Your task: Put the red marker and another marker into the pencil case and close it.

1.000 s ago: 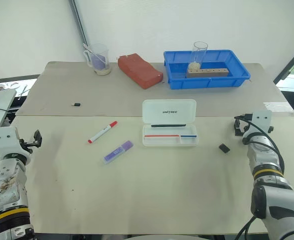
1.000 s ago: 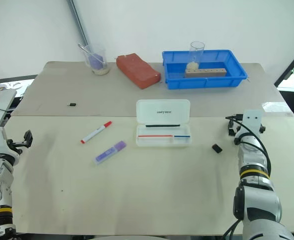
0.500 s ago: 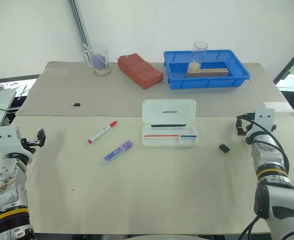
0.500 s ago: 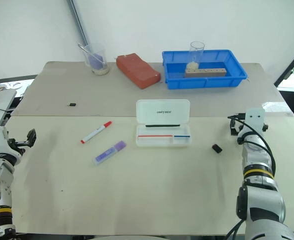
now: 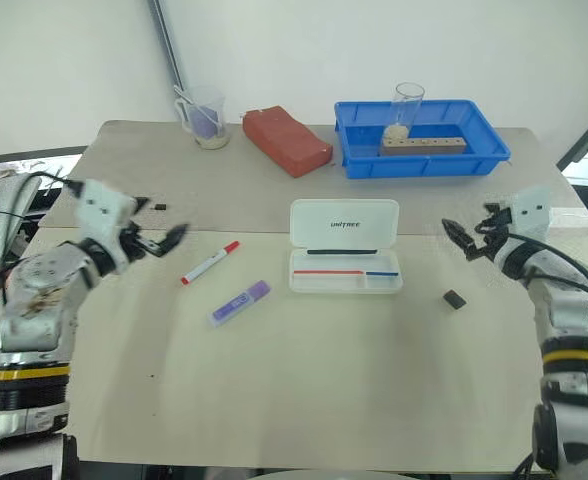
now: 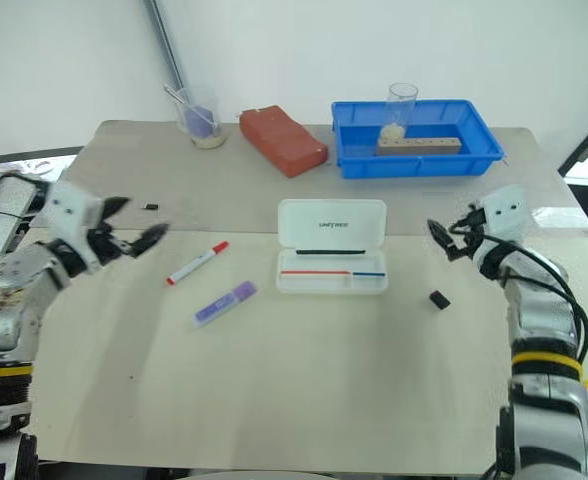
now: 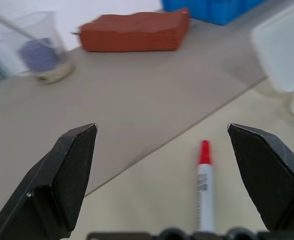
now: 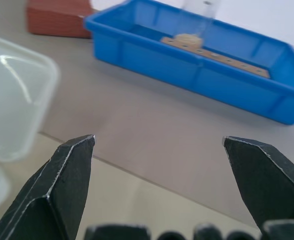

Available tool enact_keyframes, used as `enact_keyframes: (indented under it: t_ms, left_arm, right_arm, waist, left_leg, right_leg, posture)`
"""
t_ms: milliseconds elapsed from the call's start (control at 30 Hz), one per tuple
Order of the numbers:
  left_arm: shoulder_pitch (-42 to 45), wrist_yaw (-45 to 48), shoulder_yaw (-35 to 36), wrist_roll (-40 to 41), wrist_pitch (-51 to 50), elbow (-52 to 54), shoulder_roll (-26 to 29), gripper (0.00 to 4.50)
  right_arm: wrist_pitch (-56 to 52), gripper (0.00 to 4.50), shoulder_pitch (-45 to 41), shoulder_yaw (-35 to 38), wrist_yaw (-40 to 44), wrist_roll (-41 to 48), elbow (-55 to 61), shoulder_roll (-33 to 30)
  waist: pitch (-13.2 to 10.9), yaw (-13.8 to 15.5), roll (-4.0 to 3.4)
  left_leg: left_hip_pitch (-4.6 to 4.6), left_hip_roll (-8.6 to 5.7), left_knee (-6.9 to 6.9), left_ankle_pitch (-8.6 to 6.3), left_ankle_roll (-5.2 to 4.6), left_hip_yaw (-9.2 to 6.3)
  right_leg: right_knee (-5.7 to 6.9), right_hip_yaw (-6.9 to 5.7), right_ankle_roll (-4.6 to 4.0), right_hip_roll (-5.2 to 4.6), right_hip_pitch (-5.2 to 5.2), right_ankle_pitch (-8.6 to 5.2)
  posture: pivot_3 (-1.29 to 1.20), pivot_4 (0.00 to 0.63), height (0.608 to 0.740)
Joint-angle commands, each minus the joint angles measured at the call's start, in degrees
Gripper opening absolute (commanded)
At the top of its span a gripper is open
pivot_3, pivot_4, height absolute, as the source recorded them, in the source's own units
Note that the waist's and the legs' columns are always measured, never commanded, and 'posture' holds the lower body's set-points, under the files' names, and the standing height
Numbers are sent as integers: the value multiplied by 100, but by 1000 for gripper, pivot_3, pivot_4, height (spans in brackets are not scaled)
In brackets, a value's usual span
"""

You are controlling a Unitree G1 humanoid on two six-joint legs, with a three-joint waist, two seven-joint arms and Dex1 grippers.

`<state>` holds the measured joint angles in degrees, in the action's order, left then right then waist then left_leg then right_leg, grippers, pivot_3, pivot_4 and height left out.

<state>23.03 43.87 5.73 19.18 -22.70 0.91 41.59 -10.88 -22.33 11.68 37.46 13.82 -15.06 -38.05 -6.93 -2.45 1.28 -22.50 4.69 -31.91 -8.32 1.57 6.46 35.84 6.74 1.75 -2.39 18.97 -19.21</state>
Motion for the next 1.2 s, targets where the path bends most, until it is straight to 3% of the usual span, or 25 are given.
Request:
enact_keyframes:
  t_ms: [33, 233, 500, 1200]
  left_arm:
    - [753, 660, -673, -64, 102, 160, -131, 4437]
    - [1425, 1368, -1665, -430, 606, -319, -738, 4437]
    - [1833, 1973, -2447, -945, 1364, -1264, -1498, 4437]
    - [1953, 2102, -3165, -2161, 2205, -2885, -2469, 4437]
  right_arm:
    - [-632, 4500, 522, -7, 373, 483, 1658, -175]
    - [-1663, 4500, 1478, -1, 324, 1109, 3574, -126]
    - [-2409, 4500, 2082, -191, -83, 1414, 4794, 97]
    - [-2524, 4500, 2540, -311, -166, 1378, 5182, 21]
  waist:
    - [2, 44, -4]
    - [6, 116, -12]
    - [-3, 149, 5]
    - [-2, 162, 4]
  left_leg:
    - [-11, -2, -3, 0, 0, -3]
    - [-37, -6, -29, 25, -43, -9]
    - [-59, -13, -34, 27, -50, -35]
    - [-119, -70, -68, 33, -75, -183]
  right_leg:
    - [0, -2, 1, 2, 5, 0]
    - [0, 1, 9, 2, 20, 0]
    - [-1, -1, 7, 7, 32, 0]
    - [1, -60, 10, 6, 33, -1]
  posture:
    - [0, 150, 740]
    - [0, 150, 740]
    - [0, 150, 740]
    - [0, 150, 740]
